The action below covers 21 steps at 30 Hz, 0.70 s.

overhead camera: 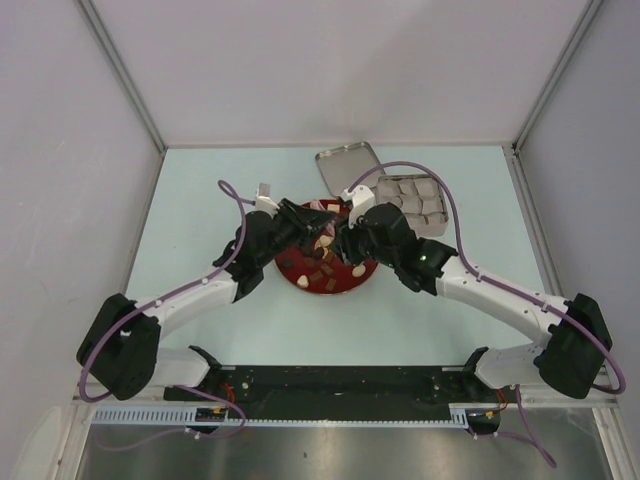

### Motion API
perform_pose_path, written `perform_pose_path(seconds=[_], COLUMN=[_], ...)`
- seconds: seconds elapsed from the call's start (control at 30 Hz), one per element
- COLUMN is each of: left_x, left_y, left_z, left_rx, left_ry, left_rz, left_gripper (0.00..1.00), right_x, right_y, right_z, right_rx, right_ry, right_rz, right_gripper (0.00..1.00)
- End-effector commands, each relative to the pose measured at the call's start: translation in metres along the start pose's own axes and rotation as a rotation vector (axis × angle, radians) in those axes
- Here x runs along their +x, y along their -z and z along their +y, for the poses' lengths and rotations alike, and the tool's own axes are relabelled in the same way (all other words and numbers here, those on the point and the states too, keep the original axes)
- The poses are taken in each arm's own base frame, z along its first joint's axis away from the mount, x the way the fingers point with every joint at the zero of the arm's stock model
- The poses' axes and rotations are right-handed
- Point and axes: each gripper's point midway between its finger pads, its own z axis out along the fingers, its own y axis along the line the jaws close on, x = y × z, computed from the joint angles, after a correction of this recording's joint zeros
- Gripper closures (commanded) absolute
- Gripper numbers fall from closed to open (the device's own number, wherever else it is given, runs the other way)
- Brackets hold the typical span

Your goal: Pack the chocolate

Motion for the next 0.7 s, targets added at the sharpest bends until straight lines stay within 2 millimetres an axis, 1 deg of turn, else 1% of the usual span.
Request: perform_pose_path(seconds=[0.0, 0.03, 0.13, 0.17, 0.2, 0.23, 0.3, 0.33, 0.37, 0.4, 0.43, 0.47, 0.53, 0.57, 0.6, 0.63, 0.67], left_x=[-0.01, -0.009, -0.01, -0.009, -0.009, -0.01, -0.009, -0.009, -0.009, -0.009, -0.011, -0.012, -0.019, -0.022, -0.026, -0.034, -0.04], left_y=[0.012, 0.011, 0.014, 0.015, 0.016, 0.016, 0.017, 0.018, 0.019, 0.019, 0.021, 0.022, 0.027, 0.03, 0.032, 0.039, 0.044], left_z=[-0.035, -0.034, -0.038, -0.036, -0.035, -0.036, -0.034, -0.033, -0.032, -0.031, -0.028, -0.025, -0.021, -0.016, -0.013, -0.006, -0.004], left_rx=[0.122, 0.116, 0.136, 0.14, 0.143, 0.149, 0.146, 0.147, 0.144, 0.142, 0.134, 0.124, 0.097, 0.08, 0.066, 0.022, 0.003], left_ry=[0.08, 0.084, 0.108, 0.117, 0.124, 0.133, 0.135, 0.13, 0.124, 0.116, 0.093, 0.076, 0.009, -0.018, -0.081, -0.114, -0.153], left_rz=[-0.047, -0.043, -0.044, -0.044, -0.044, -0.044, -0.04, -0.039, -0.038, -0.038, -0.046, -0.052, -0.078, -0.088, -0.102, -0.125, -0.144], left_gripper=[1.0, 1.0, 1.0, 1.0, 0.99, 1.0, 0.99, 0.97, 0.92, 0.79, 0.72, 0.59, 0.46, 0.35, 0.3, 0.26, 0.2], right_x=[-0.02, -0.02, -0.019, -0.02, -0.019, -0.02, -0.021, -0.022, -0.024, -0.024, -0.024, -0.023, -0.021, -0.016, -0.013, -0.01, -0.006], right_y=[0.004, 0.004, 0.004, 0.004, 0.004, 0.005, 0.007, 0.008, 0.011, 0.012, 0.013, 0.014, 0.017, 0.018, 0.018, 0.018, 0.019], right_z=[0.003, 0.003, 0.004, 0.005, 0.006, 0.007, 0.008, 0.008, 0.008, 0.008, 0.008, 0.007, 0.006, 0.004, 0.003, 0.002, 0.0], right_rx=[0.024, 0.027, 0.03, 0.029, 0.027, 0.025, 0.022, 0.023, 0.022, 0.021, 0.02, 0.021, 0.026, 0.03, 0.032, 0.036, 0.047], right_ry=[0.025, 0.025, 0.026, 0.027, 0.027, 0.026, 0.027, 0.03, 0.034, 0.035, 0.04, 0.047, 0.054, 0.064, 0.07, 0.075, 0.079], right_rz=[-0.045, -0.044, -0.043, -0.046, -0.044, -0.047, -0.051, -0.055, -0.059, -0.057, -0.057, -0.054, -0.036, -0.011, 0.005, 0.018, 0.041], right_gripper=[0.62, 0.65, 0.66, 0.67, 0.69, 0.74, 0.79, 0.84, 0.86, 0.88, 0.9, 0.92, 0.93, 0.93, 0.93, 0.93, 0.93])
